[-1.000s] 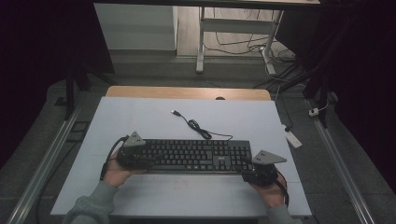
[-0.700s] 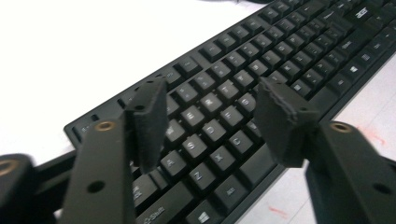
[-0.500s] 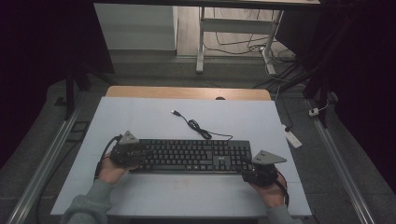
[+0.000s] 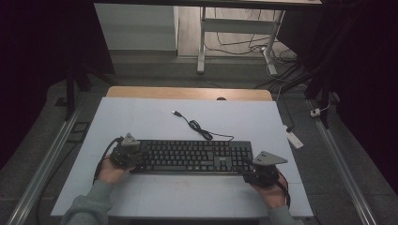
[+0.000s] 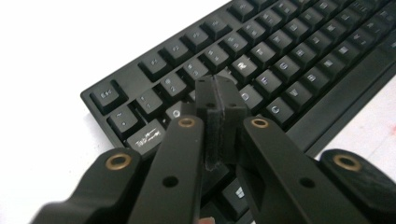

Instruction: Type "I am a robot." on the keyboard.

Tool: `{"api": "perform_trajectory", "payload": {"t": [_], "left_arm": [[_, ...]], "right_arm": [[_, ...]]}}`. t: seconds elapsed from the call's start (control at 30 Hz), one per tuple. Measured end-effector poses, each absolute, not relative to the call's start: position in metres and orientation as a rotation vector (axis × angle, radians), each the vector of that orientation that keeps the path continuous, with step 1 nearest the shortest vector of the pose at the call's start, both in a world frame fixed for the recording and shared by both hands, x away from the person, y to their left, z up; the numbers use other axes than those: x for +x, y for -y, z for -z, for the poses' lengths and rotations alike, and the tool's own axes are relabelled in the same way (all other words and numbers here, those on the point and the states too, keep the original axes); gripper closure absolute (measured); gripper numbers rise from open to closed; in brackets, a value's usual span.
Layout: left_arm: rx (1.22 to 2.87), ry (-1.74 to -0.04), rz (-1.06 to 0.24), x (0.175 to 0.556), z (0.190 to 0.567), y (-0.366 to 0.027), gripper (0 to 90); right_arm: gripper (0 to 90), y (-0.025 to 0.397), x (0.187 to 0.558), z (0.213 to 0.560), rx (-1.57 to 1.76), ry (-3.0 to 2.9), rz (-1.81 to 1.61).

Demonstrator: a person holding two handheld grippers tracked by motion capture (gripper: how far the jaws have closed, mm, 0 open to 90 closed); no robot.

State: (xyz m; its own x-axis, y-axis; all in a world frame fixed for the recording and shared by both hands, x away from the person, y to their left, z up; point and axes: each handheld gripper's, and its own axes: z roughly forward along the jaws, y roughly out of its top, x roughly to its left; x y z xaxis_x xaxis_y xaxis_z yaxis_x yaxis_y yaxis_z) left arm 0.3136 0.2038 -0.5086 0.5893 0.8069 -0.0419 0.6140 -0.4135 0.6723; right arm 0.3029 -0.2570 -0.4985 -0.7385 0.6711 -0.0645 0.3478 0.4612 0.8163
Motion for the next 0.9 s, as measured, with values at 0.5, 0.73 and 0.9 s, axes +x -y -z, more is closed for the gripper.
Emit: {"api": "perform_trajectory", "payload": {"t": [0.5, 0.73, 0.9], "left_arm": [[2.198, -1.134, -0.385, 0.315, 0.5142, -0.2012, 88.8], [2.222, -1.137, -0.399, 0.3154, 0.517, -0.1984, 88.9], [2.228, -1.143, -0.393, 0.316, 0.5185, -0.1981, 88.9]], "right_arm": [[51.7, 0.2567, 0.3031, 0.4991, 0.86, -2.333, -1.174], [51.7, 0.2566, 0.3029, 0.499, 0.862, -2.331, -1.164], [51.7, 0.2565, 0.303, 0.499, 0.859, -2.337, -1.171]]}}
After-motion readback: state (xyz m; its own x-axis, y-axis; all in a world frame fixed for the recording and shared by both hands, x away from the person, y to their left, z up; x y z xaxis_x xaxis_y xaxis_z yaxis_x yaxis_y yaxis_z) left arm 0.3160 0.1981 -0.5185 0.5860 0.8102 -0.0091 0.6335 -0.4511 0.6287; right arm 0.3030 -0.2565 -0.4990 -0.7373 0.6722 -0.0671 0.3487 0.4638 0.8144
